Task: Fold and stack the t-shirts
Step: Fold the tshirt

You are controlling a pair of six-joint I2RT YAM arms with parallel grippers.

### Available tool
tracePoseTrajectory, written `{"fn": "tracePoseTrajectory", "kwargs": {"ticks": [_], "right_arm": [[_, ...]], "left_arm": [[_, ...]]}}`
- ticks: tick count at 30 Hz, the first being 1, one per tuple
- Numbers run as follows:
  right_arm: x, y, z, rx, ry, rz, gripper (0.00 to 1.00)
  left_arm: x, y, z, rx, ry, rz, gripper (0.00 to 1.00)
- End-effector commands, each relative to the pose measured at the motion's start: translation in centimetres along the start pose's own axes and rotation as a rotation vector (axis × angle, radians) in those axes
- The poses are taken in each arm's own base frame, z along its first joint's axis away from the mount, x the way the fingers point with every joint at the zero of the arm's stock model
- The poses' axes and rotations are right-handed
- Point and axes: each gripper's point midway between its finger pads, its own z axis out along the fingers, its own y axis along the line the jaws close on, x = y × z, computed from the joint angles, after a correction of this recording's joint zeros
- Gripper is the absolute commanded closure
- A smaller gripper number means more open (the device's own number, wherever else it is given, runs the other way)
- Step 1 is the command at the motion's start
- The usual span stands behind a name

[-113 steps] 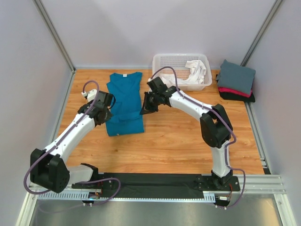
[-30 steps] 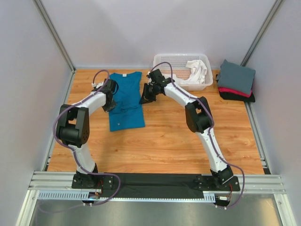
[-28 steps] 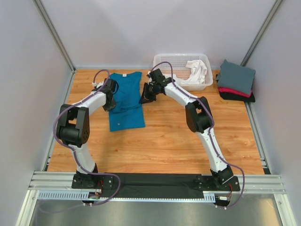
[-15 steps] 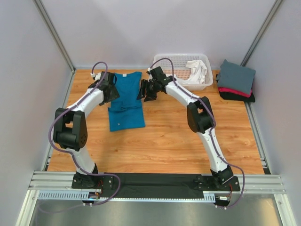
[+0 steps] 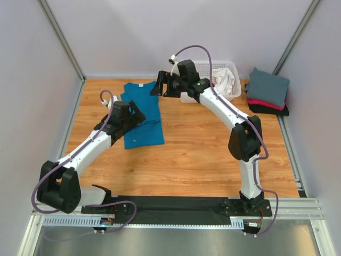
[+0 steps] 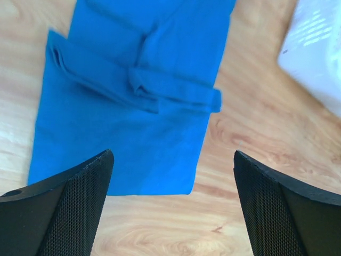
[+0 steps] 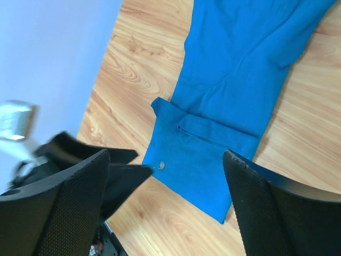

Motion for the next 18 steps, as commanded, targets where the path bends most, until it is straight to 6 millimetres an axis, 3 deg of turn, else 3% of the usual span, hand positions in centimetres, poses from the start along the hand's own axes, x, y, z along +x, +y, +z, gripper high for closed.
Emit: {"fn": "tracePoseTrajectory", "kwargs": {"ticks": [1, 4, 10, 11, 12, 18], "right_arm": [[-2.8, 1.7, -4.1, 0.056, -0.121, -0.099, 0.11], [-3.4, 0.3, -6.9, 0.169, -0.184, -0.111, 0.01], [-3.8, -4.0, -12.1, 0.334, -0.275, -0.052, 0.00], [-2.7, -5.4, -12.3, 0.368, -0.259, -0.035, 0.00], [-3.0, -6.4, -13.1, 0.400, -0.280, -0.021, 0.00], [-2.3, -9.4, -16.1, 0.467, -0.303, 0.018, 0.00]], "left_arm": [[1.8, -1.1, 1.9, 0.047, 0.020, -0.136, 0.01], [2.2, -0.6, 3.2, 0.020, 0.012, -0.188, 0.01], [2.0, 0.0, 5.6, 0.005, -0.065, -0.298, 0.00], [1.8, -0.1, 5.9, 0.006, -0.074, -0.308, 0.00], [1.8, -0.1, 6.2, 0.003, -0.078, -0.313, 0.00], [1.4, -0.2, 8.7, -0.041, -0.099, -0.333, 0.01]]}}
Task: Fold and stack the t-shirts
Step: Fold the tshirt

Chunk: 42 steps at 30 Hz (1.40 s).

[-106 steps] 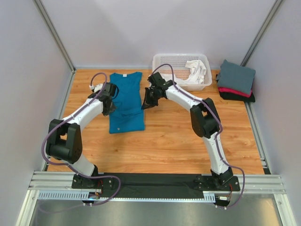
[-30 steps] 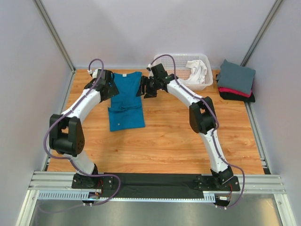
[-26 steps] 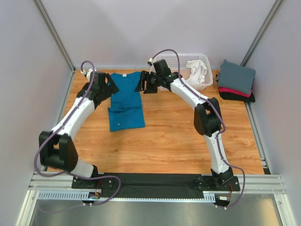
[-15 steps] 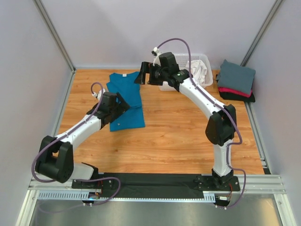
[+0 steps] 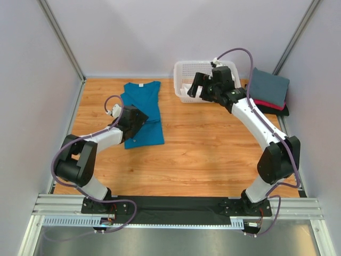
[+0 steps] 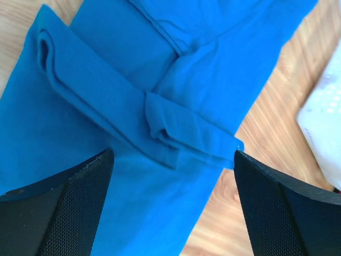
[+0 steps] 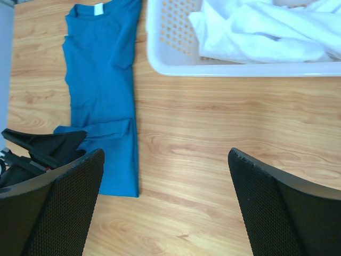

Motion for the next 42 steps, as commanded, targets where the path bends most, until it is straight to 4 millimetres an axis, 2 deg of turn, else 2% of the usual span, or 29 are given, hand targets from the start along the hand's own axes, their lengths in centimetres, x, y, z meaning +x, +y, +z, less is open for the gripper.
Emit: {"fn": "tracePoseTrajectory", "kwargs": {"ticks": [1, 5, 12, 17, 20, 24, 25, 27, 28, 29, 30, 31, 33, 34, 35, 36, 37, 40, 42], "right_arm": [[-1.4, -1.3, -1.5, 0.040, -0.065, 0.000, 0.00], [-1.6, -2.8, -1.6, 0.068, -0.062, 0.019, 0.00], [-0.9, -3.5, -0.4, 0.078, -0.031, 0.028, 0.00], [-0.6, -3.9, 0.6, 0.072, -0.005, 0.053, 0.00], [-0.6, -4.0, 0.6, 0.074, -0.001, 0.054, 0.00], [-1.1, -3.9, 0.0, 0.069, -0.011, 0.045, 0.00], [-1.0, -3.9, -0.1, 0.071, -0.010, 0.042, 0.00], [-1.3, -4.0, -0.6, 0.073, -0.023, 0.036, 0.00], [-1.2, -4.0, -0.8, 0.072, -0.024, 0.030, 0.00], [-1.3, -3.9, -1.0, 0.071, -0.027, 0.029, 0.00], [-1.3, -3.8, -1.2, 0.066, -0.029, 0.029, 0.00], [-1.0, -3.9, -1.3, 0.067, -0.021, 0.030, 0.00], [-0.7, -3.9, -1.7, 0.063, -0.019, 0.031, 0.00], [-0.2, -4.0, -1.7, 0.064, -0.011, 0.033, 0.00], [0.1, -4.2, -1.7, 0.066, -0.004, 0.039, 0.00], [0.3, -4.2, -1.8, 0.064, -0.001, 0.042, 0.00], [1.1, -4.5, -1.7, 0.069, 0.015, 0.045, 0.00], [2.4, -5.2, -1.7, 0.082, 0.044, 0.055, 0.00], [2.9, -5.4, -1.8, 0.088, 0.051, 0.060, 0.00]], "left_arm": [[-2.0, -3.3, 1.2, 0.050, -0.073, -0.063, 0.01], [-1.9, -4.3, 2.1, 0.065, -0.071, -0.072, 0.00], [-3.5, -5.4, 3.0, 0.042, -0.125, -0.050, 0.00], [-4.2, -6.0, 5.3, 0.021, -0.153, -0.023, 0.00], [-5.1, -6.7, 7.1, 0.031, -0.163, 0.022, 0.00], [-7.2, -7.9, 7.9, 0.081, -0.181, 0.085, 0.01], [-7.7, -8.8, 7.1, 0.114, -0.178, 0.100, 0.01], [-8.6, -9.5, 5.7, 0.139, -0.196, 0.187, 0.01], [-9.3, -10.6, 3.7, 0.177, -0.204, 0.213, 0.01], [-9.6, -10.8, 2.6, 0.188, -0.203, 0.241, 0.01], [-10.6, -11.7, 0.1, 0.219, -0.221, 0.279, 0.01], [-9.9, -10.2, -0.8, 0.172, -0.178, 0.312, 0.01], [-9.7, -9.1, -3.0, 0.149, -0.146, 0.362, 0.01], [-9.0, -7.7, -4.9, 0.128, -0.101, 0.385, 0.01], [-8.5, -6.8, -5.5, 0.121, -0.080, 0.417, 0.04], [-7.3, -5.0, -6.7, 0.103, -0.031, 0.439, 0.06], [-6.7, -4.0, -7.2, 0.086, -0.005, 0.455, 0.07], [-4.3, -0.4, -8.5, 0.045, 0.102, 0.517, 0.21], [-2.8, 1.8, -9.0, 0.012, 0.168, 0.545, 0.27]]}}
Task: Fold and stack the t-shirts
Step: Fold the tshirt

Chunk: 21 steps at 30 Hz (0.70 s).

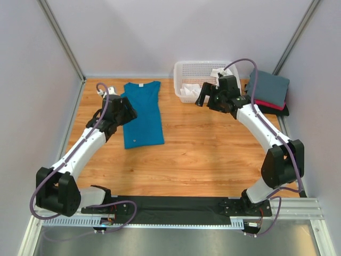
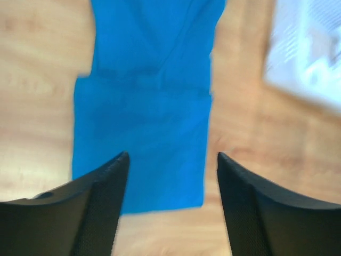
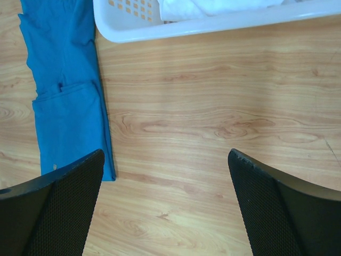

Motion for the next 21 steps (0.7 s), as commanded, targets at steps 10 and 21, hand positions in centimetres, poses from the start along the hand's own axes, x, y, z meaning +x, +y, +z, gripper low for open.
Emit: {"fn": "tracePoseTrajectory", "kwargs": {"ticks": [10, 21], "right_arm": [[1.5, -0.7, -1.0, 0.003, 0.015, 0.020, 0.00], [1.5, -1.0, -0.9, 0.024, 0.021, 0.019, 0.00]], "left_arm": [[12.6, 7.1, 0.3, -0.150, 0.402, 0.121, 0.37], [13.2, 7.6, 2.8, -0.214, 0.437, 0.168, 0.49]]}}
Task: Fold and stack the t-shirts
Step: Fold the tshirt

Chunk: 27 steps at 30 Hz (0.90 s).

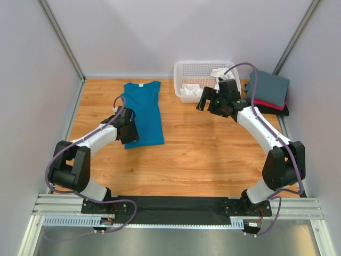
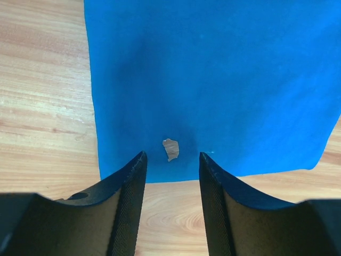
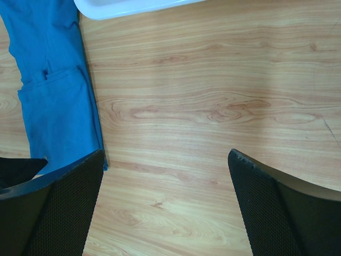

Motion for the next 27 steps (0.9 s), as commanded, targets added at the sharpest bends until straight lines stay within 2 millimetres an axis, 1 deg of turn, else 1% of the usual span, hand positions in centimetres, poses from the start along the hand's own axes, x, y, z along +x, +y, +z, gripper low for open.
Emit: {"fn": "tracePoseTrajectory", "kwargs": {"ticks": [1, 3, 4, 9, 14, 17, 19, 20, 25, 26, 27], "right_arm": [[-1.0, 0.3, -0.8, -0.007, -0.035, 0.005, 0.00], [-1.1, 0.3, -0.8, -0.006, -0.033, 0.002, 0.00], [-1.0, 0.4, -0.8, -0.006, -0.031, 0.003, 0.00], [-0.8, 0.3, -0.4, -0.002, -0.018, 0.003, 0.00], [-0.8, 0.2, -0.4, 0.003, -0.019, 0.005, 0.00], [-0.8, 0.2, -0.4, 0.004, -0.020, 0.005, 0.00], [-0.7, 0.1, -0.5, 0.006, -0.017, 0.001, 0.00], [-0.8, 0.1, -0.5, 0.008, -0.018, 0.003, 0.00], [-0.7, 0.1, -0.4, 0.006, -0.016, 0.005, 0.00], [-0.7, 0.1, -0.4, 0.005, -0.015, 0.006, 0.00], [-0.7, 0.1, -0.4, 0.004, -0.014, 0.005, 0.00]], "left_arm": [[-1.7, -0.7, -0.3, 0.004, -0.053, 0.013, 0.51], [-1.5, -0.5, -0.2, 0.000, -0.050, 0.011, 0.51], [-1.5, -0.5, -0.2, 0.000, -0.050, 0.009, 0.54], [-1.2, -0.4, 0.3, -0.003, -0.043, 0.007, 0.58], [-1.1, -0.4, 0.9, -0.008, -0.033, 0.014, 0.60], [-1.2, -0.4, 1.0, -0.014, -0.033, 0.019, 0.64], [-1.3, -0.4, 0.9, -0.014, -0.037, 0.021, 0.70], [-1.4, -0.4, 0.9, -0.014, -0.041, 0.020, 0.75], [-1.8, -0.2, 0.6, -0.022, -0.060, 0.027, 0.87], [-1.8, -0.2, 0.6, -0.023, -0.059, 0.028, 0.91], [-1.8, -0.1, 0.6, -0.026, -0.057, 0.031, 0.93]]}}
